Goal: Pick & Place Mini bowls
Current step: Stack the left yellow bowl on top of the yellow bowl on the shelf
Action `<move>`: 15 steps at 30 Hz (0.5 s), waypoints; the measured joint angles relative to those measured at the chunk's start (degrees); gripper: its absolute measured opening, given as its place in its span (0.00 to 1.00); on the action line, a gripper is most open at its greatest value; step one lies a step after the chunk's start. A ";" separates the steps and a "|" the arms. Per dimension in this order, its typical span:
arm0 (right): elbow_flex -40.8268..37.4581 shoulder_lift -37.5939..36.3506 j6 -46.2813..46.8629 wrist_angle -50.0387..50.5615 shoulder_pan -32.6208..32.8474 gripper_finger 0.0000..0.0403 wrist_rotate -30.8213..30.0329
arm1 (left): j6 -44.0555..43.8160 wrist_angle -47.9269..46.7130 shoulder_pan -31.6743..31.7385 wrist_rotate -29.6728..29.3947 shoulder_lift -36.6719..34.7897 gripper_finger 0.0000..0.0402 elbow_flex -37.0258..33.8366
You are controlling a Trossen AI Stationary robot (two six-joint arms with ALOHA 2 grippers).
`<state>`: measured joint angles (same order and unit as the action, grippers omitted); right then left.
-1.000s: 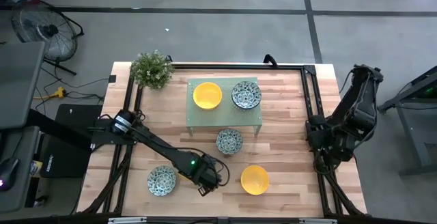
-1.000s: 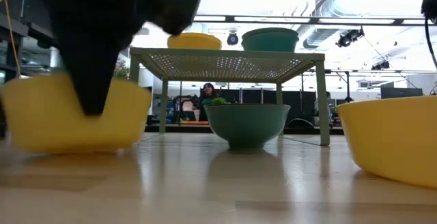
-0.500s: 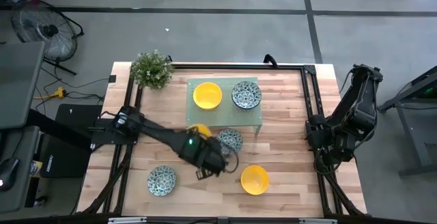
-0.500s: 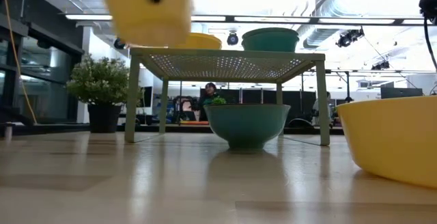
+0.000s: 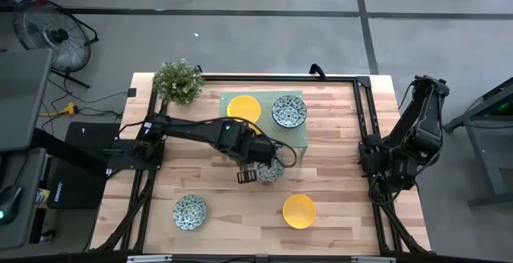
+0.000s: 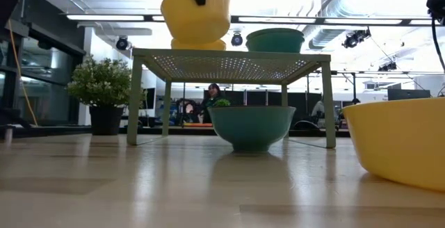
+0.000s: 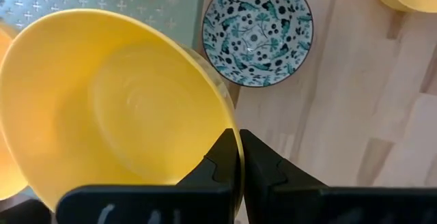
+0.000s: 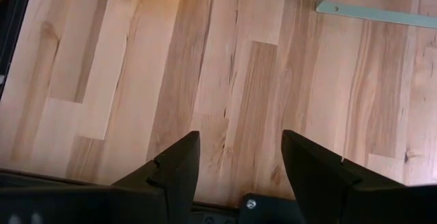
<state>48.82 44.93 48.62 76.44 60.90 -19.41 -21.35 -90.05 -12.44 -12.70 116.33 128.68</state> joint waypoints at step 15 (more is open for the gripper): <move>0.00 0.00 0.22 0.00 -0.02 0.48 -0.14 | 0.81 0.01 -3.36 4.24 0.00 0.00 5.00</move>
<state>48.82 44.93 48.84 76.44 60.88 -19.55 -20.54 -90.04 -15.80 -8.47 116.33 133.68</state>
